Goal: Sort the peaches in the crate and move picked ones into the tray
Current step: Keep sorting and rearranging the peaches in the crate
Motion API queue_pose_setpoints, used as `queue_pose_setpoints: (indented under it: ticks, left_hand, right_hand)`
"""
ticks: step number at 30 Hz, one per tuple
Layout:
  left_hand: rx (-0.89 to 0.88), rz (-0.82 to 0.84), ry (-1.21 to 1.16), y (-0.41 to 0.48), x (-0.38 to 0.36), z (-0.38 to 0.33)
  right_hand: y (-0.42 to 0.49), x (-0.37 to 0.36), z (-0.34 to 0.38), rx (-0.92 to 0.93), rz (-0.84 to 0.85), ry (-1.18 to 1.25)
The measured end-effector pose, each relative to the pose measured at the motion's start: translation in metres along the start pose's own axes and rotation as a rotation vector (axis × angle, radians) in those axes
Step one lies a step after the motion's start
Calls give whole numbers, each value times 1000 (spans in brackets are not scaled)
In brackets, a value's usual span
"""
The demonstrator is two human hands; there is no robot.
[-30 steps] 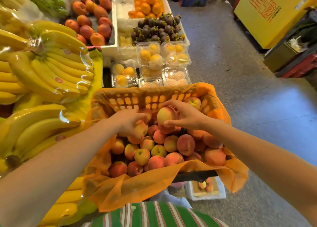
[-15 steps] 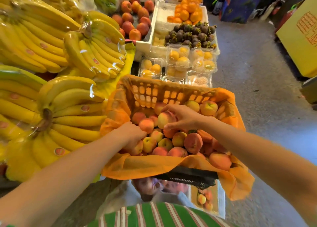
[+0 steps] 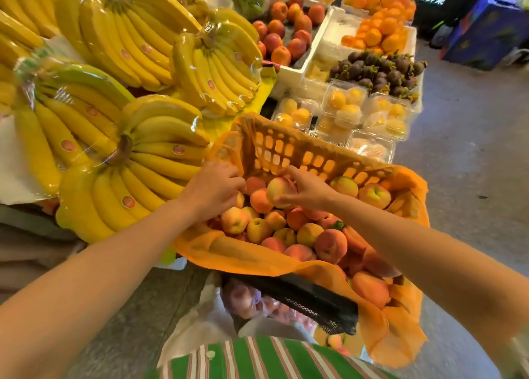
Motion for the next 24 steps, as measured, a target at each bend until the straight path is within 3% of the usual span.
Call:
queue_pose_setpoints:
  ticks: [2,6,12,24]
  left_hand:
    - [111,-76,-40,-4,4,21]
    - [199,-28,-114,-7,-10,51]
    - [155,-41,-266,9,-19,72]
    - [35,-13,-505,40,-21,101]
  right_hand:
    - [12,0,-1,-47,-25,41]
    - [35,-5,-5,-141,-103,121]
    - [66,-30,-23,-399,-231,180]
    - [102,-45,-22,-666,-392,295]
Point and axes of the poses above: each hand's wrist, its own y-axis towards the middle knuckle, its own x-axis out of the back of the hand, z = x × y, the point moved 8 cm from there along y, towards the middle knuckle, and after that the axes turned 4 degrees about x, right-handed, at the moved point
